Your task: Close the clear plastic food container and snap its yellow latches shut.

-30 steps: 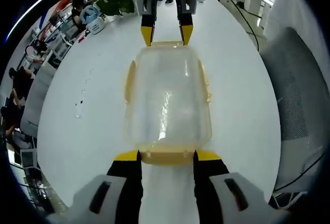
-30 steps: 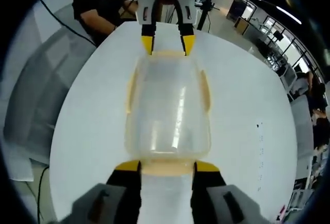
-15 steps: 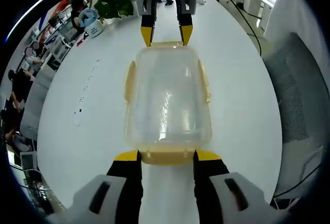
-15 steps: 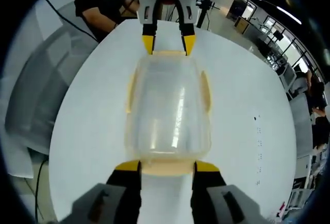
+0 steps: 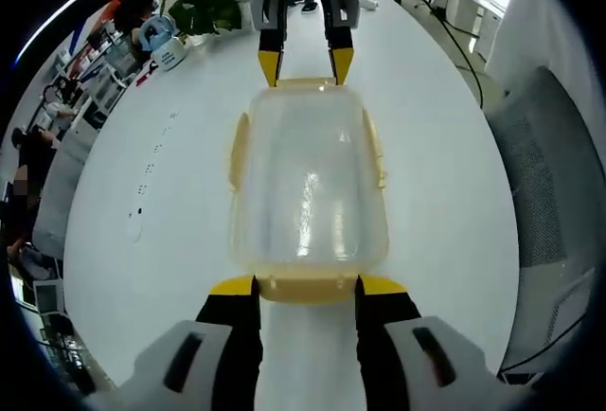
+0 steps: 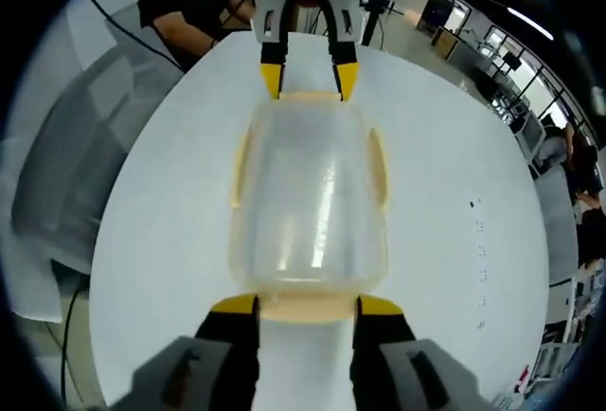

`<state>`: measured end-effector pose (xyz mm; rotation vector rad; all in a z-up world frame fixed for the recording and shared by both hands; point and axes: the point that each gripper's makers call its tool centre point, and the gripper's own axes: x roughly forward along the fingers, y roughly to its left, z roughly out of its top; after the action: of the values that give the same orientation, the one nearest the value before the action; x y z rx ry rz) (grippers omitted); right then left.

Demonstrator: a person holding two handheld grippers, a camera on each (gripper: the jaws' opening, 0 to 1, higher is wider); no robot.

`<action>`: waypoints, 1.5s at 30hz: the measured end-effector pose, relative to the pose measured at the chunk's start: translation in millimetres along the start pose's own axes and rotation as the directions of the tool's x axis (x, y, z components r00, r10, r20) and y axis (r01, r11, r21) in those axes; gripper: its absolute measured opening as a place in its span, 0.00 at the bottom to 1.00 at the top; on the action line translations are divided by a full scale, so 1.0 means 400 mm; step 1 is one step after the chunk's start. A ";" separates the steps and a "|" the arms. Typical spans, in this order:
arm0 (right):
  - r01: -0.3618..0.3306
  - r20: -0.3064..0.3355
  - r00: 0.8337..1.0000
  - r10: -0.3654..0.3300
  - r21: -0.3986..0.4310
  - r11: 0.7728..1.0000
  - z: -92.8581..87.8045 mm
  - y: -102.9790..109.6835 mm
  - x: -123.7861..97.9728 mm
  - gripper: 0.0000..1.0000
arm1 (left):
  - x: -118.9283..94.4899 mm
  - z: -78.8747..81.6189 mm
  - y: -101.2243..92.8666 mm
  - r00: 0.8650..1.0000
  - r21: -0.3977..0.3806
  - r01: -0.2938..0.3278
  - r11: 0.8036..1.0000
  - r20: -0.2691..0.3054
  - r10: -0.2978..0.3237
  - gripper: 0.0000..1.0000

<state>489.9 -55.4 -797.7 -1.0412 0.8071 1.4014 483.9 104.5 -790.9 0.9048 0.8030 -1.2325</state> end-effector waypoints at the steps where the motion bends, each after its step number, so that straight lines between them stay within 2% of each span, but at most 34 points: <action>1: -0.004 -0.001 1.000 0.004 0.001 1.000 -0.002 0.000 0.001 0.35 | 0.002 0.000 0.000 1.000 -0.002 0.003 1.000 0.000 -0.003 0.37; 14: -0.031 0.008 1.000 0.030 0.024 0.999 -0.004 0.002 0.010 0.35 | 0.014 -0.007 -0.003 1.000 -0.016 0.026 1.000 -0.001 -0.026 0.37; 31: -0.065 0.017 0.998 0.065 0.032 0.997 -0.008 0.005 0.013 0.35 | 0.029 -0.011 -0.006 0.997 -0.047 0.072 0.996 0.026 -0.071 0.36; 41: -0.061 0.025 0.998 0.061 0.034 0.998 -0.008 0.003 0.014 0.36 | 0.031 -0.013 -0.006 0.997 -0.045 0.067 0.997 0.030 -0.066 0.37; 45: -0.058 0.033 0.998 0.057 0.036 0.998 -0.008 0.003 0.012 0.37 | 0.029 -0.018 -0.009 0.999 -0.022 0.044 0.999 0.024 -0.044 0.38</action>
<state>489.3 -56.7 -803.4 -0.9713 0.8422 1.4435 482.2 105.6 -804.7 0.8569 0.8205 -1.2676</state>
